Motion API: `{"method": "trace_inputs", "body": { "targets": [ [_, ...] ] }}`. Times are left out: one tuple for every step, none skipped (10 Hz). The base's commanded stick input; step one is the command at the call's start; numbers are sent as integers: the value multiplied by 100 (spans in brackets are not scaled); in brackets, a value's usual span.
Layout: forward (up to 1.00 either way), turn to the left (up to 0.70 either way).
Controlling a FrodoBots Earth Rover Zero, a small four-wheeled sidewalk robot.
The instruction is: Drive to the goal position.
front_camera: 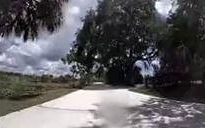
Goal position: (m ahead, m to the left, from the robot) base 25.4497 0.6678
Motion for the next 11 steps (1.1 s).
{"method": "trace_inputs", "body": {
  "targets": [
    [70,0],
    [70,0],
    [70,0],
    [70,0],
    [70,0],
    [70,0],
    [70,0],
    [70,0],
    [70,0],
    [70,0],
    [70,0]
  ]
}}
